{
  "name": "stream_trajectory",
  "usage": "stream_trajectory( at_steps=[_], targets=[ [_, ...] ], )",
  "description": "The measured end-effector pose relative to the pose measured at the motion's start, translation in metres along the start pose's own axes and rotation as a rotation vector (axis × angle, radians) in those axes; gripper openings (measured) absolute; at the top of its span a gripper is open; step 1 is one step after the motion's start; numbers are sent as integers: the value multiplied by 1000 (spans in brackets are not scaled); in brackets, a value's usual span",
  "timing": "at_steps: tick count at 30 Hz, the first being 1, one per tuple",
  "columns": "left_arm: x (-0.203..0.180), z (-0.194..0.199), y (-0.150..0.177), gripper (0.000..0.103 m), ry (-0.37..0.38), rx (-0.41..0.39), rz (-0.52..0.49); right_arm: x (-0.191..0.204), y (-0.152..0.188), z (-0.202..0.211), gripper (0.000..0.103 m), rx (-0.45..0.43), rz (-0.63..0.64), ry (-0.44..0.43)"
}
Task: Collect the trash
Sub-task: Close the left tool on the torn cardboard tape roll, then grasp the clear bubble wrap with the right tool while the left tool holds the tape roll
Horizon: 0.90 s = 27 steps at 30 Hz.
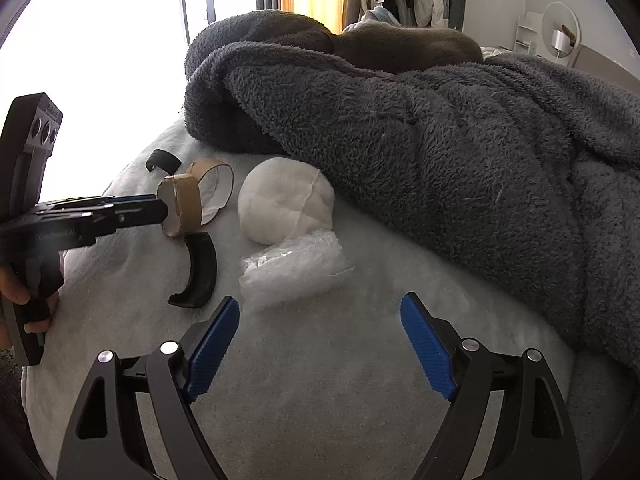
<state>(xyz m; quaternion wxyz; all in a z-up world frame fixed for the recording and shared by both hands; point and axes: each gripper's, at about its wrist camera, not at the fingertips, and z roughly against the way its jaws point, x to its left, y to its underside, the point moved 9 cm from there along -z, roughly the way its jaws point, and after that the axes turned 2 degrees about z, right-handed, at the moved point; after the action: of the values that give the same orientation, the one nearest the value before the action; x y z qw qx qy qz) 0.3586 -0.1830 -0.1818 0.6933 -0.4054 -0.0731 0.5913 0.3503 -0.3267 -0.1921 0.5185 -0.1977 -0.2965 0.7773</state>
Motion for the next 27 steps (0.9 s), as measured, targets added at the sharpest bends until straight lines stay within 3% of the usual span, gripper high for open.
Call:
stream_trajectory(
  at_steps=[9,27],
  targets=[
    [-1,0,-1,10,15,5,-3,5,-5,-3,84,3,17,-6],
    [0,42,-11,5,-8,-27,-66,14,-23,-14,85,31,58,26]
  ],
)
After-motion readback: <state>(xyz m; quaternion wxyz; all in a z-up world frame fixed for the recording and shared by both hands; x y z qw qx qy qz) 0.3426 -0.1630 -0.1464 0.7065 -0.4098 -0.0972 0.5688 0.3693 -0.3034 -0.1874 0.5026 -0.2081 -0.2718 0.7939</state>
